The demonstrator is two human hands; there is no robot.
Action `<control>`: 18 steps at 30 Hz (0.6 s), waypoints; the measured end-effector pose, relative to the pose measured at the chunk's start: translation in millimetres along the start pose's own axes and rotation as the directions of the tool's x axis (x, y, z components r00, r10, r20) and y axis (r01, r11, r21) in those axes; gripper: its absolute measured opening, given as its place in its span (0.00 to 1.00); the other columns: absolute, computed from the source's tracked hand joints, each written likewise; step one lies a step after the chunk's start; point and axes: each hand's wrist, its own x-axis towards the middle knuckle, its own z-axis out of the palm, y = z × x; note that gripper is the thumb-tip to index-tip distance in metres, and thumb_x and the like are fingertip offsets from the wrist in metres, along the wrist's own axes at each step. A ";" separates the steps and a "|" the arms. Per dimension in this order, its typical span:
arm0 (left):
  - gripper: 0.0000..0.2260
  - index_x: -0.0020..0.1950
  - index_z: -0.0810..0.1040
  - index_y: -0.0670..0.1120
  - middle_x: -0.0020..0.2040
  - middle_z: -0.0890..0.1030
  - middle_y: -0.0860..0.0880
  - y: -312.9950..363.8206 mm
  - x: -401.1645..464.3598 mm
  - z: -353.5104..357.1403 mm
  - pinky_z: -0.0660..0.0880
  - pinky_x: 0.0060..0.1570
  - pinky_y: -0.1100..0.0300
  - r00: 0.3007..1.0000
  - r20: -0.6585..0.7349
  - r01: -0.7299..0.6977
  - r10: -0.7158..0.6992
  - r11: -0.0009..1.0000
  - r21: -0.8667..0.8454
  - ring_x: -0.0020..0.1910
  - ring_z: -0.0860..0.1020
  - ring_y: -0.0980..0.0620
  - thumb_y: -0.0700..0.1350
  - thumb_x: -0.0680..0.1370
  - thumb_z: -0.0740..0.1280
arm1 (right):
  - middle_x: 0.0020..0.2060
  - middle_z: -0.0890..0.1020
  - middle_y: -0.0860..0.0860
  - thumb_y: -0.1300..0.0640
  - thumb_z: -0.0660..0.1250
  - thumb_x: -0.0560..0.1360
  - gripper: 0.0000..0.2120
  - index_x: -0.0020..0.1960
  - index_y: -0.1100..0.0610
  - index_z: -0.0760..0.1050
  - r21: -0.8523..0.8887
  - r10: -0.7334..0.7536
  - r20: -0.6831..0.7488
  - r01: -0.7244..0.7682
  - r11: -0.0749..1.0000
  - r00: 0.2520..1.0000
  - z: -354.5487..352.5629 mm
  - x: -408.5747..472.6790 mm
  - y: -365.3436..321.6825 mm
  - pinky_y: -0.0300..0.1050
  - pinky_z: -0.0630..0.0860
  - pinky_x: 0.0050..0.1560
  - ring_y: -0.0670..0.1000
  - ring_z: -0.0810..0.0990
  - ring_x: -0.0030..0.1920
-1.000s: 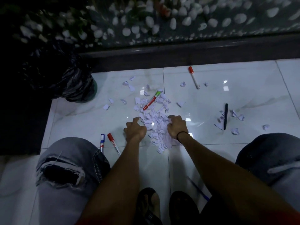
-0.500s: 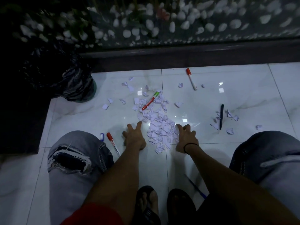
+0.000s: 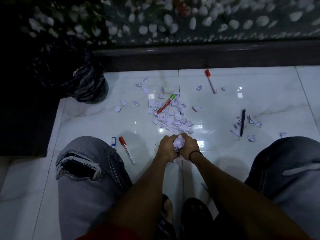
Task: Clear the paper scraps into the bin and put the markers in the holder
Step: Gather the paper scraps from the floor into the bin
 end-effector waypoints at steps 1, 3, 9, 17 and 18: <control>0.24 0.64 0.80 0.42 0.59 0.82 0.41 2.5 -1.6 -2.4 0.74 0.61 0.57 0.999 -0.004 0.031 -0.032 0.997 -0.065 0.60 0.79 0.42 0.40 0.68 0.76 | 0.62 0.79 0.57 0.54 0.68 0.75 0.20 0.66 0.56 0.73 -0.001 0.001 0.017 -0.001 1.000 1.000 -3.9 -0.3 -3.9 0.45 0.72 0.63 0.59 0.78 0.62; 0.21 0.63 0.81 0.43 0.61 0.83 0.44 9.6 -5.4 -12.7 0.74 0.63 0.57 0.996 -0.002 0.083 -0.084 0.984 -0.157 0.61 0.80 0.45 0.37 0.69 0.75 | 0.63 0.79 0.57 0.55 0.69 0.75 0.20 0.66 0.57 0.74 -0.027 -0.041 0.048 0.042 0.999 0.998 -15.6 -1.2 -14.3 0.43 0.70 0.64 0.58 0.77 0.64; 0.16 0.54 0.85 0.47 0.53 0.86 0.49 31.3 -16.2 -62.8 0.80 0.57 0.52 0.983 -0.059 0.130 -0.171 0.894 -0.429 0.55 0.83 0.48 0.38 0.67 0.74 | 0.54 0.84 0.54 0.57 0.76 0.68 0.16 0.56 0.56 0.81 -0.045 -0.190 0.086 0.194 0.980 0.978 -67.2 -11.6 -59.0 0.38 0.71 0.51 0.56 0.80 0.56; 0.20 0.58 0.85 0.45 0.52 0.87 0.46 45.0 -40.5 -149.6 0.82 0.54 0.51 0.979 -0.161 -0.034 -0.128 0.671 -0.741 0.54 0.85 0.46 0.30 0.68 0.73 | 0.47 0.85 0.51 0.60 0.77 0.66 0.14 0.51 0.55 0.83 0.016 -0.394 0.072 0.394 0.919 0.916 -102.9 -19.6 -151.6 0.34 0.71 0.39 0.51 0.81 0.47; 0.20 0.58 0.85 0.44 0.52 0.87 0.45 44.8 -43.0 -163.3 0.82 0.52 0.53 0.975 -0.180 -0.052 -0.132 0.647 -0.760 0.53 0.85 0.45 0.28 0.69 0.72 | 0.47 0.85 0.51 0.60 0.77 0.66 0.15 0.52 0.55 0.83 0.020 -0.418 0.072 0.418 0.908 0.905 -103.0 -19.2 -166.8 0.34 0.72 0.40 0.51 0.81 0.47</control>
